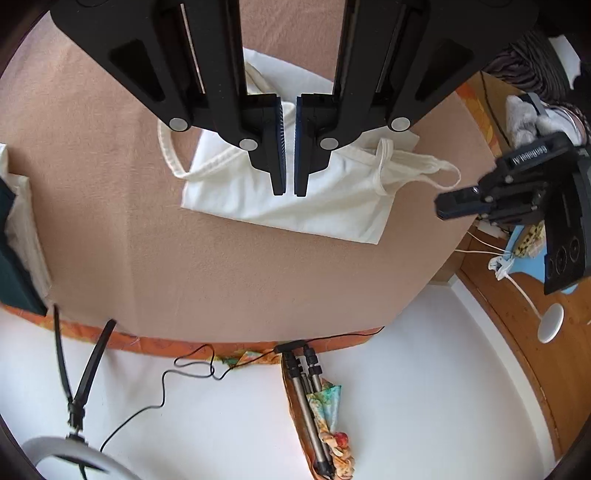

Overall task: Fold small clothes
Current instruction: 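Fold the straps down over the folded hem with the right tool, then open the right tool and release the straps onto the folded camisole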

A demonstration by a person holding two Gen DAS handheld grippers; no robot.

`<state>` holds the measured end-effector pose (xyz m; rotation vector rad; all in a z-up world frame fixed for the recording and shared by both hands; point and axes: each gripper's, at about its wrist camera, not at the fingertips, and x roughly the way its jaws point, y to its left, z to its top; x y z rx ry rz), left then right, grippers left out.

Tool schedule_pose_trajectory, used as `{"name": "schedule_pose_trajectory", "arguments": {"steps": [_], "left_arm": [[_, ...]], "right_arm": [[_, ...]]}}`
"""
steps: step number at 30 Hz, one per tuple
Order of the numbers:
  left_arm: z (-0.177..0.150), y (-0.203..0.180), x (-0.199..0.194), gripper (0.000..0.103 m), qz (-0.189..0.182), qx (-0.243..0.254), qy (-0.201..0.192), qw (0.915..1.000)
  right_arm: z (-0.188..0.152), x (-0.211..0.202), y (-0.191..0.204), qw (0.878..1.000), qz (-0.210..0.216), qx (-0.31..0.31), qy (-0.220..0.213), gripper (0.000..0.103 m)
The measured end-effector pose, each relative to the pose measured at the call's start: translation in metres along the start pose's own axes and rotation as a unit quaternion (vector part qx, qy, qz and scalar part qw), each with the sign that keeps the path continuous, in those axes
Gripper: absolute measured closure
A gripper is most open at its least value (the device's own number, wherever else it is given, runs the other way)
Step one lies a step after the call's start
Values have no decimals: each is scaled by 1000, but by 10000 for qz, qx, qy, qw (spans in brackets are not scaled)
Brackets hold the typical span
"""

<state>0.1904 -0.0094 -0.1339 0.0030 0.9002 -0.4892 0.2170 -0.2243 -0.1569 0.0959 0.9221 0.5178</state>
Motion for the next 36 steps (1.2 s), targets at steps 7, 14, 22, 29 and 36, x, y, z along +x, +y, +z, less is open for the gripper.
{"name": "schedule_pose_trajectory", "arguments": {"steps": [7,14,22,29,36], "left_arm": [[-22,0,51,100,-303,-343,804,9957],[-49,1,19,100,-559,-451,930,9931],[14,33,-16,52,-300,-730,-34,9969],[37,43,35,52,-39,-757,-36,9971],[32,49,86,52,1426,-230,311,9890]], "right_arm": [[-25,36,-3,9972,-333,-286,611,98],[-63,5,-20,9902,-1000,-511,831,98],[-68,-39,-31,9962,-783,283,252,53],[-51,-22,-55,9891,-748,1261,94,53],[-68,-2,-49,9891,-850,1072,537,53]]}}
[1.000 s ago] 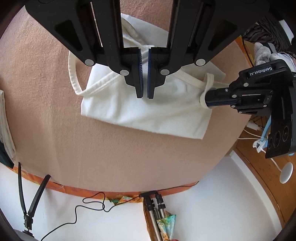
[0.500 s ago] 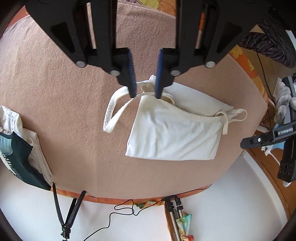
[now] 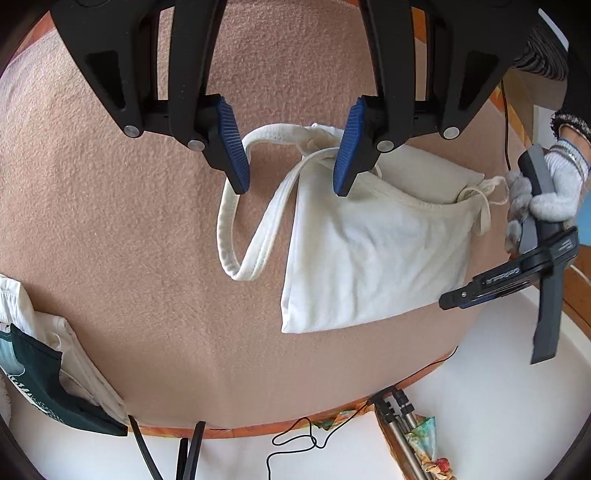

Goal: Fold small clothes

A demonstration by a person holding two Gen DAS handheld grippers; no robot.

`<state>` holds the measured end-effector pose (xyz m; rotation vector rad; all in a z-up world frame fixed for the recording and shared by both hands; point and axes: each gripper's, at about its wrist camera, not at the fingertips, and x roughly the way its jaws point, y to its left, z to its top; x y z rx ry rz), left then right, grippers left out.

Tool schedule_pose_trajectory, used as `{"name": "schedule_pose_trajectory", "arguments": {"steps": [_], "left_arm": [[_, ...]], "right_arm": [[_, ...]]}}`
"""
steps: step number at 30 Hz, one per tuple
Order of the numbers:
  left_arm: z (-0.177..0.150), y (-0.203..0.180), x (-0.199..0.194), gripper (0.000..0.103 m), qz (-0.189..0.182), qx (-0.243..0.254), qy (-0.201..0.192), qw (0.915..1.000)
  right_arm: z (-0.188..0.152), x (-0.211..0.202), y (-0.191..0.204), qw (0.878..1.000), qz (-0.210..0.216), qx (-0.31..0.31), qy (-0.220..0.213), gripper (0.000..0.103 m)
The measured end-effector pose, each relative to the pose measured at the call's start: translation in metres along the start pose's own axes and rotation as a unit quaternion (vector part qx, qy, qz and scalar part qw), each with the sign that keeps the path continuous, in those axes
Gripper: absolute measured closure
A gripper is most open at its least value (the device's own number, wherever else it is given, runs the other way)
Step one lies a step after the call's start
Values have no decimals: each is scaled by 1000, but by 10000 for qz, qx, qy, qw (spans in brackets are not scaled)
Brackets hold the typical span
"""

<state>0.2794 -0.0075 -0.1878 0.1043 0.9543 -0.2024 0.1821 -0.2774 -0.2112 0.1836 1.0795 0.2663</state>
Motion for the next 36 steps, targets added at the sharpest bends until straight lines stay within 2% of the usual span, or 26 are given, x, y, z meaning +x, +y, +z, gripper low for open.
{"name": "schedule_pose_trajectory", "arguments": {"steps": [2,5,7,10,11,15,17,18,23,24,26,27,29,30,31,36], "left_arm": [[0,13,1,52,112,-222,-15,9997],[-4,31,-16,54,-568,-724,-86,9957],[-8,42,-26,51,-1210,-939,-82,9882],[-15,49,-29,51,-1853,-1220,146,9750],[-17,48,-26,51,-1949,-1222,275,9728],[-21,42,-11,51,-1863,-1143,420,9749],[-23,38,-7,51,-1718,-1007,413,9791],[-24,38,-3,51,-1748,-1009,418,9785],[-22,38,3,51,-1862,-1187,284,9749],[-21,35,3,54,-1781,-1115,255,9773],[-20,28,5,71,-1689,-987,263,9803],[-20,26,7,84,-1633,-951,278,9816],[-20,23,7,93,-1591,-943,238,9825],[-20,22,7,99,-1558,-925,213,9832],[-19,20,6,100,-1529,-903,159,9840],[-19,19,-7,100,-1342,-855,-90,9872]], "right_arm": [[-3,-5,0,9999,141,-17,74,53],[-6,-16,-6,9993,350,42,112,53],[-9,-19,-15,9973,665,262,183,53],[-14,-16,-25,9927,1045,568,205,53],[-15,-12,-26,9916,1106,621,235,53],[-19,-6,-28,9853,1464,866,134,53],[-22,-2,-32,9756,1867,1141,204,53],[-24,-1,-33,9724,1953,1259,209,53],[-22,0,-27,9710,2000,1295,223,53],[-21,1,-26,9705,2017,1307,212,53],[-20,5,-25,9687,2065,1368,194,56],[-22,3,-26,9686,2042,1409,178,58],[-21,6,-25,9693,1966,1460,225,73],[-21,7,-24,9697,1963,1438,222,75],[-21,7,-23,9724,1862,1392,207,84],[-19,-4,-11,9819,1556,1079,43,91]]}}
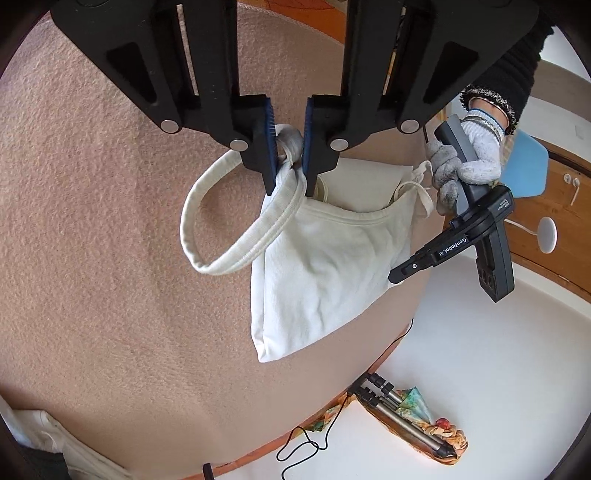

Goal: Fold small clothes

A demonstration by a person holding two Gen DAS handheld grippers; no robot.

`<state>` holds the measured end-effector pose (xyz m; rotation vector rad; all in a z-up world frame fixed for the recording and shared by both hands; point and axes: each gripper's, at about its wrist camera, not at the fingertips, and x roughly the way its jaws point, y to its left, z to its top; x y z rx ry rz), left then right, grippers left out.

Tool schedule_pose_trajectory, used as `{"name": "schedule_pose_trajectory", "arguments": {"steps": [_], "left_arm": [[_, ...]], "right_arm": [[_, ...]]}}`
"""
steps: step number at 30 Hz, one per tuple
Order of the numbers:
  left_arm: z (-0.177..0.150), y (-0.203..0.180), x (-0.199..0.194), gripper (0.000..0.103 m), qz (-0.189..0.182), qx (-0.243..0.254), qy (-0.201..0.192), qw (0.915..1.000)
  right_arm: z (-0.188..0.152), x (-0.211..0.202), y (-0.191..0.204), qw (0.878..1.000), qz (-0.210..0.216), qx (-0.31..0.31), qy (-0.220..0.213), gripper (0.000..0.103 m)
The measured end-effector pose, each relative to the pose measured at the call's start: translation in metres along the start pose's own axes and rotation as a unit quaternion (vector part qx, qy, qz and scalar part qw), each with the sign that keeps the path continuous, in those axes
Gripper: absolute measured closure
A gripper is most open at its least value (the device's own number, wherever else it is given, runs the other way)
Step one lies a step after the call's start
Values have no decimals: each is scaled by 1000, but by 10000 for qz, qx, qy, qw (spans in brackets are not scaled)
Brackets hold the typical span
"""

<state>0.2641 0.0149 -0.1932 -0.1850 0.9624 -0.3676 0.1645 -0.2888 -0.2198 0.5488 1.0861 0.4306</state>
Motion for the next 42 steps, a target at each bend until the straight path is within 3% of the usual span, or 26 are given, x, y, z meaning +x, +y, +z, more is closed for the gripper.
{"name": "schedule_pose_trajectory", "arguments": {"steps": [14,18,22,24,26,34,38,42], "left_arm": [[22,-43,-45,100,84,634,-456,9969],[25,-43,-36,100,273,768,-370,9960],[22,-27,-20,100,362,559,-179,9976],[20,-20,-13,100,426,532,-96,9976],[19,-16,-7,100,437,484,-44,9979],[16,-12,1,100,433,488,-1,9979],[16,-10,2,100,415,501,17,9979],[15,-9,2,100,397,488,5,9980]], "right_arm": [[10,-49,17,9980,-188,-385,-457,94],[9,-42,1,9995,176,62,-259,94],[-3,-16,0,9999,-96,94,83,87],[-7,-9,-7,9991,178,316,222,81],[-9,-5,-14,9973,378,560,300,64],[-4,18,-25,9882,971,1181,120,63],[-6,20,-35,9766,1326,1694,48,53],[-10,16,-41,9723,1339,1909,-145,52]]}}
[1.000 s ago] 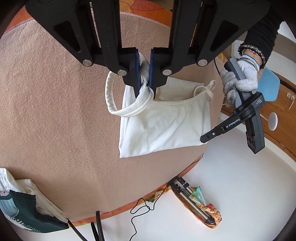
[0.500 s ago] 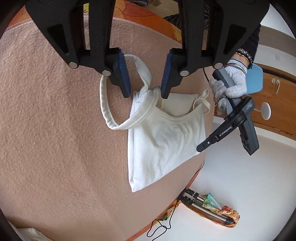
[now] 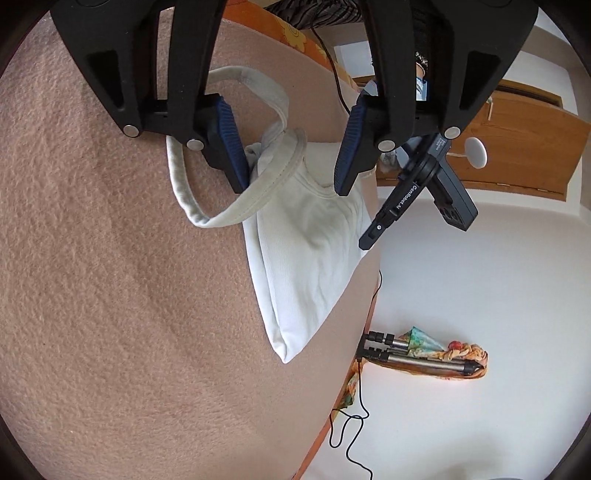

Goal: Fold small clothes

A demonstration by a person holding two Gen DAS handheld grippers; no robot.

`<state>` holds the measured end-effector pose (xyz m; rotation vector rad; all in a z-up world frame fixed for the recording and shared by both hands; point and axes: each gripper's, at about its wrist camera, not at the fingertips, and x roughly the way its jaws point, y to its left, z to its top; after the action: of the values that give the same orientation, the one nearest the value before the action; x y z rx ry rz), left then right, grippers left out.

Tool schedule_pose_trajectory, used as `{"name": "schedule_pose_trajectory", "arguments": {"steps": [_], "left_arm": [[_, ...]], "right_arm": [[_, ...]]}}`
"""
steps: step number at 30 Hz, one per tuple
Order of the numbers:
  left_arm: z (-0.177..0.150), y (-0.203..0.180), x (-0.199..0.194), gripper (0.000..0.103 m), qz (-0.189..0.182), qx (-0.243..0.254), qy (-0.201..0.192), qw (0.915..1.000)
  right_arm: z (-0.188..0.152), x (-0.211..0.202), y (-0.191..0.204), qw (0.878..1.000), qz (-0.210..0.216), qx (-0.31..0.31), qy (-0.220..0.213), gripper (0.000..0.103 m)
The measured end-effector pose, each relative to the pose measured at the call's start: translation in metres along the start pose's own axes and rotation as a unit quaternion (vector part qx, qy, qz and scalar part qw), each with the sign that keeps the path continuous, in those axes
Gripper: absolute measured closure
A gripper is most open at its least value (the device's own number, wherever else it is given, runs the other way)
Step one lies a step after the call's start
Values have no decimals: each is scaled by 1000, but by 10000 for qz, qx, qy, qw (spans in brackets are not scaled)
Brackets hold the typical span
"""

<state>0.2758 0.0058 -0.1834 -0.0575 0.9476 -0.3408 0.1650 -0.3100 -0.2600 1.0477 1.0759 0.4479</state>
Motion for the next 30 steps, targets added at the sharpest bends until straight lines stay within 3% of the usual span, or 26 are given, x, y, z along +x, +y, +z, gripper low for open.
{"name": "schedule_pose_trajectory", "arguments": {"steps": [4,7,15,20,24,29,30], "left_arm": [[0,-1,-2,100,1,-65,-28,10000],[2,-3,-9,100,30,-59,-97,9999],[15,-30,-40,101,-16,105,-365,9993],[32,-61,-54,101,-116,311,-545,9980],[43,-74,-45,101,18,512,-504,9974],[44,-56,-18,101,173,341,-211,9990],[45,-51,-14,101,213,309,-208,9991]], "right_arm": [[1,11,4,9990,-437,-97,59,82],[0,10,10,9973,-627,-371,-11,91],[-9,-22,55,9830,-1116,-1432,-275,95],[-4,-58,68,9751,-1242,-1780,-451,95],[6,-70,52,9852,-803,-1462,-397,95],[-7,-27,17,9981,-170,-577,-87,95],[-9,-18,15,9987,-220,-468,-42,95]]}}
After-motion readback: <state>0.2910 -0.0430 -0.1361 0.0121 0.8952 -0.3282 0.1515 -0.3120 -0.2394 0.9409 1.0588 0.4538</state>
